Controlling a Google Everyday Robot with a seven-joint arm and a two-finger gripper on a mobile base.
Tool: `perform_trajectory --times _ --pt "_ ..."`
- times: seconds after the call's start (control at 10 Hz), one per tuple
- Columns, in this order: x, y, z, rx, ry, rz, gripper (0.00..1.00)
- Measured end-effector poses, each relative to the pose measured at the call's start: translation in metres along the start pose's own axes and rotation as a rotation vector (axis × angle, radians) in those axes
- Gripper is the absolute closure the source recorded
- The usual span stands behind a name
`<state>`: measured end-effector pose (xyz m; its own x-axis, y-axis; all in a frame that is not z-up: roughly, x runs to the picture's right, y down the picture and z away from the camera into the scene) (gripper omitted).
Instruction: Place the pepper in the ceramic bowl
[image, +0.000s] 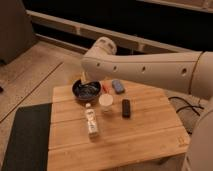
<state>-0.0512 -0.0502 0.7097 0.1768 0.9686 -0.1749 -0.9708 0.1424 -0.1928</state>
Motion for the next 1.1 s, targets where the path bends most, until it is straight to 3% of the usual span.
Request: perform_trajectory --times 0.2,0.4,0.7,0.8,1.1 --pt "-0.002 -0.033 0.020 -0.015 -0.009 0.065 0.35" --pt "-0.008 -0.071 0.044 -0.054 -0.045 0.141 0.35" --pt "-0.014 -0.111 0.071 -0.081 -0.074 0.194 0.35" --pt "-0.014 -0.124 0.082 -0.089 -0.070 0.198 0.35" --pt "-0.012 -0.133 0.105 -0.101 -0.036 0.186 0.35"
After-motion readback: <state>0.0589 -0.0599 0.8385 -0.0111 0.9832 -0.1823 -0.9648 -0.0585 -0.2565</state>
